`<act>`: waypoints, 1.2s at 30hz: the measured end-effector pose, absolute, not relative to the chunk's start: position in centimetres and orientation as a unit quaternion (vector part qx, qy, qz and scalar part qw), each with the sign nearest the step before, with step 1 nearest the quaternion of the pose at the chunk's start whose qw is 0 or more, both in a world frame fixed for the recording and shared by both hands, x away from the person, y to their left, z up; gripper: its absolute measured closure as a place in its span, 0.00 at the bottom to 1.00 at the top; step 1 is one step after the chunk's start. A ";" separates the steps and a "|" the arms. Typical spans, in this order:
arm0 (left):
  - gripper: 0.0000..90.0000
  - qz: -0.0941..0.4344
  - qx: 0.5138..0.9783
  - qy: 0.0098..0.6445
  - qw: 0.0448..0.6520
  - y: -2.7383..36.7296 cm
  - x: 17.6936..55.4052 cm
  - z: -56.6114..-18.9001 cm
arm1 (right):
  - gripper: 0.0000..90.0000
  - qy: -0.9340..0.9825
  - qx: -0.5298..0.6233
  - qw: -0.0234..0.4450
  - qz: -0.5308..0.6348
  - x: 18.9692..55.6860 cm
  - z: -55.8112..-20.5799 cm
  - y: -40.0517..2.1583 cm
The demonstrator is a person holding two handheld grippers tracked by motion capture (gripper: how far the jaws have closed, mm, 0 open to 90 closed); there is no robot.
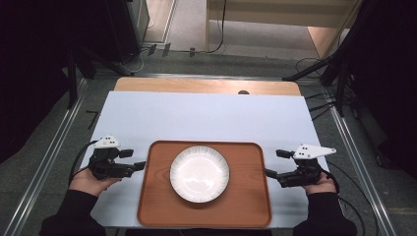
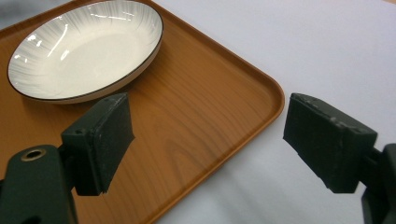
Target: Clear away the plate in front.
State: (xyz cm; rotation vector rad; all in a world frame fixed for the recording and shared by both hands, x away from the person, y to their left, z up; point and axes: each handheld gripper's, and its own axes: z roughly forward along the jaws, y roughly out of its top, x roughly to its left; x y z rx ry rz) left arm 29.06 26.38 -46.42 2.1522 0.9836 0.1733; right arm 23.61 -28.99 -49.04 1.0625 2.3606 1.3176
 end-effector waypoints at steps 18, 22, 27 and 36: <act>0.32 0.095 0.823 0.411 0.380 29.1 29.4 -47.2 | 0.18 0.808 0.364 0.117 0.449 23.6 -49.1 -29.0; 0.30 0.098 0.821 0.414 0.381 29.2 29.5 -47.4 | 0.18 0.809 0.362 0.117 0.448 23.6 -49.1 -29.0; 0.30 0.101 0.824 0.410 0.376 29.0 29.4 -47.5 | 0.18 0.810 0.362 0.115 0.447 23.6 -49.1 -28.9; 0.30 0.104 0.823 0.412 0.377 29.0 29.4 -47.5 | 0.18 0.810 0.362 0.115 0.447 23.6 -49.1 -28.9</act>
